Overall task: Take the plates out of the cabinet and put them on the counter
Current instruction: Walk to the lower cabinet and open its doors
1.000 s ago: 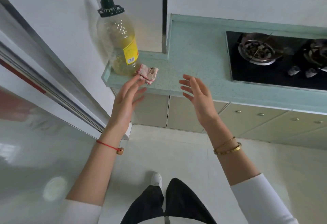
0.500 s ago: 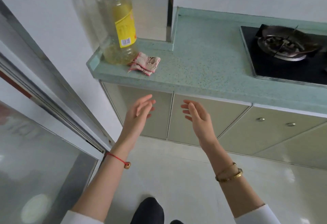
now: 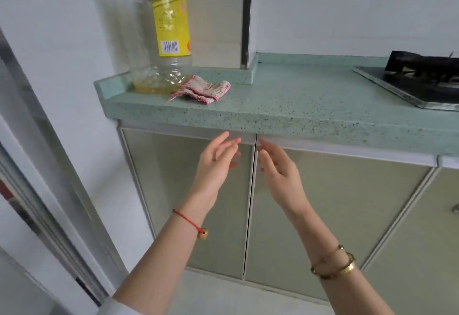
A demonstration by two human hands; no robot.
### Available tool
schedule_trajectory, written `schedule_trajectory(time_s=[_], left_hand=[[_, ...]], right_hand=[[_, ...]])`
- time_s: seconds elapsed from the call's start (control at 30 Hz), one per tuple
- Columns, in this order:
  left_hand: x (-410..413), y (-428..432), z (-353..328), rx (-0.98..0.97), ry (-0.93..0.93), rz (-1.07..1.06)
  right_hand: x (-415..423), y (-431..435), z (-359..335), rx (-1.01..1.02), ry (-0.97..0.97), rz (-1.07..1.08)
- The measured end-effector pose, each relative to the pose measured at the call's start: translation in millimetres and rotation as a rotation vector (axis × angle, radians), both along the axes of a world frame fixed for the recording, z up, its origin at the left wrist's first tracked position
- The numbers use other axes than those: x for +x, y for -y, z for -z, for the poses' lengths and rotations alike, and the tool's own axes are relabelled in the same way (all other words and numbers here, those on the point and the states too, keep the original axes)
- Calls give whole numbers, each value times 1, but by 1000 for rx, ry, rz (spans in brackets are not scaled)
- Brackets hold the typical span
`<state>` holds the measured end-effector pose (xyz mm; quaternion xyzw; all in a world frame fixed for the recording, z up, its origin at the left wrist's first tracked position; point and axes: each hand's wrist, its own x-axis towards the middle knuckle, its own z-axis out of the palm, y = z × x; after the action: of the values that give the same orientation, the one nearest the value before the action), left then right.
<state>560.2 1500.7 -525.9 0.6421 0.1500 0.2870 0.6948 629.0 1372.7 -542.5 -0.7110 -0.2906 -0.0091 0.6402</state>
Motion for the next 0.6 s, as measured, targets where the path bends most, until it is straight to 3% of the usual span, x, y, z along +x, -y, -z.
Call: schedule_trajectory(time_s=[0.23,0.6], left_hand=[[23,-2,4,-178,82,88],[-4,9,6,-254,155,107]], right_hand=[[21,-8,8,-60,93,33],[10,-5,10,-68,252,33]])
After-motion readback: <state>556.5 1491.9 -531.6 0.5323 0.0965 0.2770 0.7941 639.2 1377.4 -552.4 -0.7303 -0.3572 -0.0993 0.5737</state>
